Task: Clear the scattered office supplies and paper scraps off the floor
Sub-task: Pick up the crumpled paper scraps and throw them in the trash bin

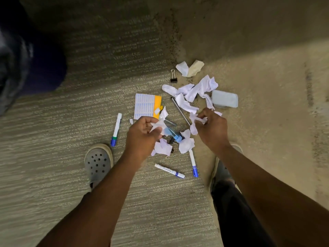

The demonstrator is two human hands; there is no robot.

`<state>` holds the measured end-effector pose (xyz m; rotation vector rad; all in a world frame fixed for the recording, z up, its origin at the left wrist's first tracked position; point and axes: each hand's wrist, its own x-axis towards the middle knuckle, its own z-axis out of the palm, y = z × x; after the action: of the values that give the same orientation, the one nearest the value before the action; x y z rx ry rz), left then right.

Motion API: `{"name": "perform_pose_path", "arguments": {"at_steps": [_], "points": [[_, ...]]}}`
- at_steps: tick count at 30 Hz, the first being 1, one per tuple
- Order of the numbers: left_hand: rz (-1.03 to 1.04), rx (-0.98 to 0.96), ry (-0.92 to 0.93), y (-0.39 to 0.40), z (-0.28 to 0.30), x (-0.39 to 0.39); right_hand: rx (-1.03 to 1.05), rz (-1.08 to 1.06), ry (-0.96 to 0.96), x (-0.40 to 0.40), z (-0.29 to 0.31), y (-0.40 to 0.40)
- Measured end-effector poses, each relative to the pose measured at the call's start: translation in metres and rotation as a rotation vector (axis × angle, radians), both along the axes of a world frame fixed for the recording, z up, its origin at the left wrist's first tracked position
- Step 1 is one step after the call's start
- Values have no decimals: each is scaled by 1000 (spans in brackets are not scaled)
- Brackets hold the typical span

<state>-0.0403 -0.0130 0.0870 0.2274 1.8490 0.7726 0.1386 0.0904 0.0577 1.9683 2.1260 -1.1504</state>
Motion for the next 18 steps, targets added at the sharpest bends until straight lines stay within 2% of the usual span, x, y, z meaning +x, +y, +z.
{"name": "perform_pose_path", "arguments": {"at_steps": [4,6,8,13,15,18], "points": [[405,199,-366,10,62,-51,-35,-87,166,-59,51,5],[515,309,-433,11,97,-84,-47,-121,274,-99,80,9],[552,432,-414,9,134,-123,-43,-108,372,-142,109,13],[481,659,-114,-12,205,-231,-12,-40,742,-262,185,14],[502,640,70,-20,217,-267,26,7,824,-310,203,10],[508,484,341,-30,217,-310,79,118,839,-369,214,1]]}}
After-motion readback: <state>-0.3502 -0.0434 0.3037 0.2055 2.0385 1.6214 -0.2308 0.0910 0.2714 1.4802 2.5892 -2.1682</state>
